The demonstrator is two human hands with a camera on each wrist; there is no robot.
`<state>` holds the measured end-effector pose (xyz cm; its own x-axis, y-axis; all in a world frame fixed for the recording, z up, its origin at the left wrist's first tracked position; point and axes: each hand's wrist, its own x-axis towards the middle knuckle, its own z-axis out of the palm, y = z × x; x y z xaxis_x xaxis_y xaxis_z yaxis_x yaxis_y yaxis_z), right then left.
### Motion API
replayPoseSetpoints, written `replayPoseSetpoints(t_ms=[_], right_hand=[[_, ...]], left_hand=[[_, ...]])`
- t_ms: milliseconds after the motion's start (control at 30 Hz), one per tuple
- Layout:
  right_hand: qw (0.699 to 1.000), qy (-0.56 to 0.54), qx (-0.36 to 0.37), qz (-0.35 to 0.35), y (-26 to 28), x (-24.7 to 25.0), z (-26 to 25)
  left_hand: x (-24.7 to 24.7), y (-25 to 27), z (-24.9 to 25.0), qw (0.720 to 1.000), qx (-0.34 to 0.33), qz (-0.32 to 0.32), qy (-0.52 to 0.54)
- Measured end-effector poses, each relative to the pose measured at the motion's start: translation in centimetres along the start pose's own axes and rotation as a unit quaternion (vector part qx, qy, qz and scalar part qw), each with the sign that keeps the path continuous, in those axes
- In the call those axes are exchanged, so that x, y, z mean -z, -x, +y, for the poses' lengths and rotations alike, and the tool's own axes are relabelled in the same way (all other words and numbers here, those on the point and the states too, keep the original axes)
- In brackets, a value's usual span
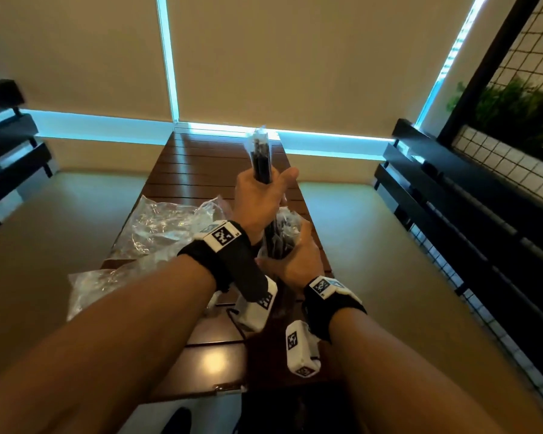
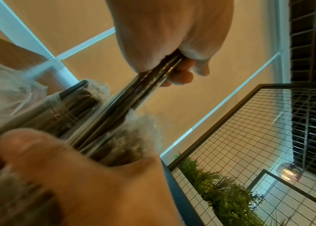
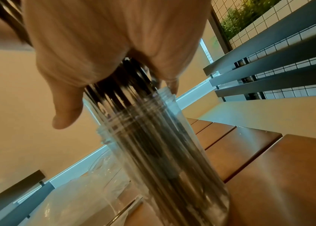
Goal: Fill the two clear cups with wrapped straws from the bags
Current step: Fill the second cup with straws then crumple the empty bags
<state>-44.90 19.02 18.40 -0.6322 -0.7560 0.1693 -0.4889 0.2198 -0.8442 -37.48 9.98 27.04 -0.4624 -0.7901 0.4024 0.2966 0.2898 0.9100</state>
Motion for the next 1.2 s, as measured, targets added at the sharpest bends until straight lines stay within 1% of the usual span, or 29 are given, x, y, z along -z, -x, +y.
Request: replayPoseSetpoints(t_ms=[100,200,300,367,400,433,500,533,567,633,700,767,867,933,1000,1033,1067,1133,1167,1200], right_hand=[[1.000,0.014,-0.009,0.002,-0.2,0.1,0.1],[0.999,0.025,0.008,0.022,-0.1,-0.3,0.4],[0.999,0.020,0.018,0.021,-0.1,-0.6,1.1],[0.999,0.019,0.018,0.022,-0.2,-0.5,1.5],[0.999,0.018,0.015,0.025,-0.3,-0.5,1.8],[0.999,0.018,0.011,0.026,-0.3,-0.5,2.0],[0.999,0.017,0.011,0.030,-0.2,-0.6,2.4],[0.999,0.016,0.014,0.033,-0.1,-0.6,2.6],[0.999,0.016,0.017,0.034,0.0,-0.7,2.7],[0.999,0.016,0.019,0.037,0.1,-0.7,2.7],[0.999,0.012,0.018,0.041,0.0,-0.7,2.6],[0.999,0.006,0.013,0.040,0.0,-0.7,2.6],[0.999,-0.015,0.007,0.035,-0.1,-0.7,2.8],[0.999,-0.017,0.017,0.021,-0.2,-0.5,2.7],[1.000,-0.017,0.025,-0.004,-0.4,-0.2,2.7],[0.999,-0.013,0.031,-0.015,-0.5,-0.2,2.7],[0.999,-0.003,0.039,-0.024,-0.7,-0.1,2.7],[0.998,0.023,0.054,-0.032,-0.9,0.1,2.8],[0.998,0.028,0.057,-0.031,-0.9,0.2,2.8],[0.997,0.026,0.061,-0.026,-1.0,0.1,3.0]], left_hand=[[0.3,1.2,-2.6,1.000,0.027,-0.014,0.000],[0.5,2.0,-4.9,0.998,0.053,-0.029,-0.001],[0.6,3.2,-6.2,0.996,0.060,-0.054,-0.041],[0.2,3.9,-6.7,0.993,0.040,-0.053,-0.094],[0.0,3.8,-6.9,0.989,0.029,-0.054,-0.138],[-0.2,3.6,-6.8,0.978,0.023,-0.059,-0.201],[0.0,3.1,-5.9,0.947,0.000,-0.078,-0.313],[0.3,2.7,-5.2,0.939,-0.029,-0.086,-0.330],[0.5,2.3,-4.3,0.939,-0.057,-0.089,-0.326],[0.8,1.5,-2.5,0.947,-0.111,-0.083,-0.290],[0.8,0.7,-1.3,0.943,-0.157,-0.091,-0.279],[0.6,0.2,-0.8,0.927,-0.180,-0.126,-0.305],[0.5,0.8,-1.9,0.885,-0.201,-0.185,-0.376],[0.9,2.0,-3.8,0.875,-0.174,-0.216,-0.397],[1.6,3.5,-5.7,0.864,-0.121,-0.259,-0.415],[2.0,4.0,-6.3,0.855,-0.106,-0.273,-0.427],[2.2,4.1,-6.7,0.844,-0.105,-0.281,-0.444],[2.0,3.5,-6.2,0.816,-0.138,-0.280,-0.486],[1.7,3.1,-5.6,0.809,-0.158,-0.272,-0.496],[1.5,2.7,-5.1,0.809,-0.166,-0.266,-0.498]])
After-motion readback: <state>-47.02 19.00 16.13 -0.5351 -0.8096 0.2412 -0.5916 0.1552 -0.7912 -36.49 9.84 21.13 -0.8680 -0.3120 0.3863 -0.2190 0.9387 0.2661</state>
